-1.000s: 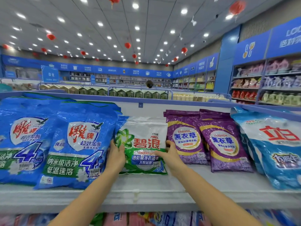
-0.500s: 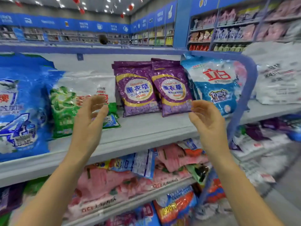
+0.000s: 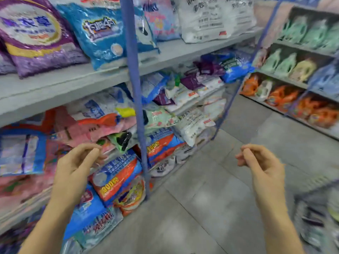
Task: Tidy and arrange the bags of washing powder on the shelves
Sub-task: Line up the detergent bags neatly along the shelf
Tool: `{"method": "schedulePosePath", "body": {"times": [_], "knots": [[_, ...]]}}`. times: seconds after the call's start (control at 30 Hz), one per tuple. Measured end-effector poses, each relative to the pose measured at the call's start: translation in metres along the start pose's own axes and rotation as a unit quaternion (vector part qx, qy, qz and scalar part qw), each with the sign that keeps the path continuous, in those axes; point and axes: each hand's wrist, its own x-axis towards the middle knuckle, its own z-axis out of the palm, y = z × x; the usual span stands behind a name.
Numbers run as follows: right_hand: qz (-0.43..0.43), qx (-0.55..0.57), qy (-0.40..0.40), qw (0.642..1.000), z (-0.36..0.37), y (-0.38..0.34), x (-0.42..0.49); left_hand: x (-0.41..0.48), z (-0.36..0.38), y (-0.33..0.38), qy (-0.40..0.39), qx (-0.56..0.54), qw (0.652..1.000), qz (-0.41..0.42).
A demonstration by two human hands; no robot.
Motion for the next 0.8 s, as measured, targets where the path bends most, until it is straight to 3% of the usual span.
{"method": "schedulePosePath", "body": {"times": [0.37, 0.8], "knots": [[0.095, -0.054, 0.048, 0.993, -0.161, 0.078, 0.051, -0.005, 0.2, 0.013, -0.071, -0.026, 0.996, -0.051], [0.144, -0.07, 0.093, 0.983, -0.218, 0.15, 0.159, 0.085, 0.34, 0.022, -0.107, -0.012, 0.991, -0.082]]}}
